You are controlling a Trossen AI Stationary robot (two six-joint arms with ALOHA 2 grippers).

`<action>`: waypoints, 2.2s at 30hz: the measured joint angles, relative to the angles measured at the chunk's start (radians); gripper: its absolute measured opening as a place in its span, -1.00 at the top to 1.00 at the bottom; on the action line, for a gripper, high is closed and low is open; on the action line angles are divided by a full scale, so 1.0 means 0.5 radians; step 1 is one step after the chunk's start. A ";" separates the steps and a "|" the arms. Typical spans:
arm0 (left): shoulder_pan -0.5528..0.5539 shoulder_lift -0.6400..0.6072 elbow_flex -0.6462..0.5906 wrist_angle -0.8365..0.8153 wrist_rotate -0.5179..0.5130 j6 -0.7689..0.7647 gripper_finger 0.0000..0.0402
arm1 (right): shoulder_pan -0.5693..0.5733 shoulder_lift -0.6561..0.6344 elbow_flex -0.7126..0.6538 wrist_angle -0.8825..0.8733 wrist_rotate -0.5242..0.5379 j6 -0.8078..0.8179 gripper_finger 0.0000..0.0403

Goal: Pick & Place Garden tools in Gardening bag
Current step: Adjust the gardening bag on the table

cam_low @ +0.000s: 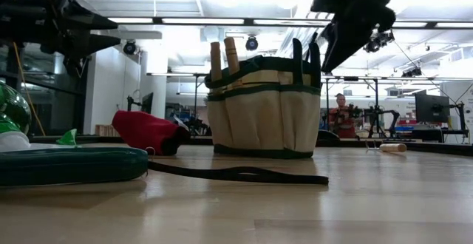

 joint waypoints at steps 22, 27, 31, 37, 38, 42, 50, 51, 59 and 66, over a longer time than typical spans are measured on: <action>0.000 0.000 0.000 -0.077 0.050 -0.094 0.30 | 0.002 0.257 0.000 0.153 0.107 -0.058 0.36; 0.000 0.000 0.000 -0.093 0.059 -0.111 0.30 | 0.002 0.254 0.000 0.117 0.106 0.015 0.50; 0.000 -0.001 0.000 -0.093 0.059 -0.111 0.30 | 0.002 0.254 0.000 0.111 0.106 0.029 0.71; 0.000 -0.001 0.000 -0.094 0.059 -0.111 0.30 | 0.002 0.254 0.000 0.081 0.085 0.065 0.96; 0.000 -0.001 0.000 -0.094 0.059 -0.111 0.30 | 0.002 0.254 0.000 0.071 0.074 0.093 0.97; 0.000 0.000 0.000 -0.105 0.060 -0.150 0.30 | 0.004 0.254 0.000 0.012 -0.019 0.229 0.98; 0.000 0.000 0.000 -0.159 0.083 -0.219 0.30 | 0.067 0.254 0.000 -0.072 -0.322 0.623 0.98; 0.000 0.000 0.000 -0.161 0.084 -0.219 0.30 | 0.085 0.254 0.000 -0.071 -0.354 0.668 0.98; 0.000 -0.001 0.001 -0.170 0.085 -0.220 0.30 | 0.255 0.254 0.000 -0.058 -0.561 1.034 0.98; 0.000 -0.001 0.002 -0.172 0.084 -0.220 0.30 | 0.391 0.254 0.000 0.054 -0.631 1.270 0.98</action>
